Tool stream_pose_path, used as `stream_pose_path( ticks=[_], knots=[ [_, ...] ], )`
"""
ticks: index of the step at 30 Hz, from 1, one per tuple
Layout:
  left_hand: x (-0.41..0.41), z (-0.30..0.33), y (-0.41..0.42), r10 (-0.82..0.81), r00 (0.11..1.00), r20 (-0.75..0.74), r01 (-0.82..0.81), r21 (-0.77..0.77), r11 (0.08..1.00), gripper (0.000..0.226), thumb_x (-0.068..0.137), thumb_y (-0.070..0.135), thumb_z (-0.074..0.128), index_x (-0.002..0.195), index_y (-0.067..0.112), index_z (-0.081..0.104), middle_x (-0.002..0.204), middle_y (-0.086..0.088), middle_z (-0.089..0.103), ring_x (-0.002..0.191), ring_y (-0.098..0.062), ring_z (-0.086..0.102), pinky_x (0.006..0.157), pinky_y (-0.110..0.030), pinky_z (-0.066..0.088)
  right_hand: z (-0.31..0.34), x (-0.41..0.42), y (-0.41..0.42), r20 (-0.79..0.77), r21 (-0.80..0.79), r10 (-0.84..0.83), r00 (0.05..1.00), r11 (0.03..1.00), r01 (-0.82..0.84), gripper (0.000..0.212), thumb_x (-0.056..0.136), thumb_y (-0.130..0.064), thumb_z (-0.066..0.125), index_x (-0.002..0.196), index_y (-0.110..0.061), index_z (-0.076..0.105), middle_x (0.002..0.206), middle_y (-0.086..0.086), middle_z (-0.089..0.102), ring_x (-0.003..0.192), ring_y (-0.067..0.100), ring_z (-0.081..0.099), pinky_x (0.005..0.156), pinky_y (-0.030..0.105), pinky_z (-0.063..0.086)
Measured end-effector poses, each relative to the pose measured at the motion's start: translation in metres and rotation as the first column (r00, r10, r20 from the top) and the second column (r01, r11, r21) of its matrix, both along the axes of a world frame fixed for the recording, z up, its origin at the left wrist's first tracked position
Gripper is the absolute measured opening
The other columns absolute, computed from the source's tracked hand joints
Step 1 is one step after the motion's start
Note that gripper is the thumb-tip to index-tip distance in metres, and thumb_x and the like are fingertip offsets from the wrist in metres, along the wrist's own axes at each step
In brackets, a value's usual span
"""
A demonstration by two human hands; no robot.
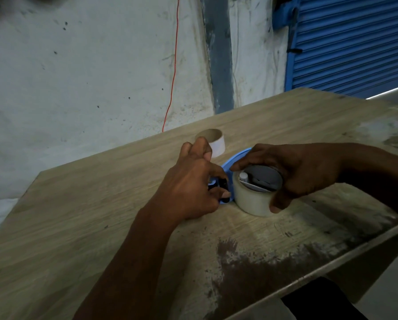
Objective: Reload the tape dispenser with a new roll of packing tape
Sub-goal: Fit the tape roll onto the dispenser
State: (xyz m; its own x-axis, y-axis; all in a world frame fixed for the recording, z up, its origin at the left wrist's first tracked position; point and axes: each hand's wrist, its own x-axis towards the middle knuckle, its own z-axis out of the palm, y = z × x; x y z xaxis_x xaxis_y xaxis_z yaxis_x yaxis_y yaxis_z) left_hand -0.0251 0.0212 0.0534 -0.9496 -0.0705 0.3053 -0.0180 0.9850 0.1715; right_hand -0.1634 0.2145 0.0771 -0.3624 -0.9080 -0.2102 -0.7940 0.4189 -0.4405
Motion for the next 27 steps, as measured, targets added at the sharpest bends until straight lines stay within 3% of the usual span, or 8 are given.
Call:
stream_pose_path(
  ticks=[6,9,15,20,22,24,27],
  knots=[
    [0.0,-0.002,0.003,-0.017,1.0,-0.015,0.017,-0.008,1.0,0.028,0.075,0.041,0.088,0.099,0.028,0.082,0.106,0.007,0.033,0.098,-0.01,0.038,0.078,-0.029,0.045,0.0,0.02,-0.003,-0.031,-0.057,-0.163,0.986,0.985,0.161,0.103,0.062,-0.036,0.095,0.148,-0.04,0.04,0.134,-0.012,0.042,0.123,0.015,0.05,0.104,0.035,0.048],
    [-0.001,-0.002,0.003,-0.019,0.999,-0.029,0.021,0.061,0.998,0.025,0.071,0.039,0.091,0.092,0.026,0.083,0.108,0.008,0.036,0.097,-0.008,0.043,0.077,-0.024,0.041,0.001,0.028,-0.002,-0.05,-0.076,-0.209,0.977,0.976,0.205,0.103,0.062,-0.04,0.095,0.149,-0.038,0.04,0.134,-0.009,0.043,0.12,0.015,0.051,0.101,0.034,0.049],
    [-0.002,0.002,0.004,0.013,1.0,0.013,-0.014,0.108,0.994,0.029,0.067,0.039,0.093,0.092,0.029,0.084,0.113,0.011,0.045,0.099,-0.006,0.051,0.079,-0.027,0.047,-0.001,0.03,-0.005,-0.085,-0.09,-0.286,0.954,0.956,0.279,0.108,0.055,-0.052,0.095,0.147,-0.038,0.041,0.126,-0.009,0.046,0.108,0.014,0.054,0.086,0.027,0.049],
    [0.0,0.005,0.003,0.032,0.999,0.004,-0.032,0.163,0.986,0.034,0.063,0.036,0.096,0.095,0.03,0.084,0.12,0.013,0.051,0.105,-0.004,0.055,0.081,-0.023,0.05,-0.003,0.039,-0.008,-0.195,-0.077,-0.275,0.941,0.961,0.265,0.118,0.055,-0.072,0.084,0.153,-0.047,0.023,0.139,-0.002,0.043,0.122,0.021,0.05,0.094,0.031,0.048],
    [0.001,0.005,0.003,0.031,0.999,-0.016,-0.028,0.178,0.984,0.035,0.063,0.033,0.097,0.094,0.027,0.083,0.118,0.013,0.052,0.103,-0.005,0.057,0.082,-0.024,0.053,-0.003,0.045,-0.013,-0.24,-0.141,-0.251,0.938,0.965,0.222,0.097,0.057,-0.076,0.078,0.143,-0.048,0.041,0.136,-0.001,0.043,0.124,0.023,0.047,0.098,0.036,0.048],
    [0.001,0.005,0.004,0.018,1.0,-0.02,-0.013,0.194,0.981,0.034,0.063,0.029,0.097,0.093,0.025,0.082,0.117,0.012,0.053,0.103,-0.007,0.058,0.085,-0.027,0.055,-0.004,0.049,-0.018,-0.259,-0.209,-0.229,0.938,0.962,0.177,0.07,0.057,-0.076,0.067,0.12,-0.045,0.063,0.124,-0.001,0.051,0.117,0.022,0.052,0.094,0.038,0.051],
    [0.001,0.004,0.002,0.005,0.999,-0.037,0.003,0.218,0.976,0.031,0.064,0.021,0.096,0.09,0.023,0.081,0.117,0.01,0.054,0.103,-0.009,0.06,0.088,-0.032,0.058,-0.006,0.048,-0.028,-0.261,-0.232,-0.228,0.938,0.958,0.168,0.068,0.049,-0.081,0.048,0.101,-0.043,0.071,0.104,-0.002,0.062,0.102,0.021,0.061,0.082,0.042,0.056]
  ],
)
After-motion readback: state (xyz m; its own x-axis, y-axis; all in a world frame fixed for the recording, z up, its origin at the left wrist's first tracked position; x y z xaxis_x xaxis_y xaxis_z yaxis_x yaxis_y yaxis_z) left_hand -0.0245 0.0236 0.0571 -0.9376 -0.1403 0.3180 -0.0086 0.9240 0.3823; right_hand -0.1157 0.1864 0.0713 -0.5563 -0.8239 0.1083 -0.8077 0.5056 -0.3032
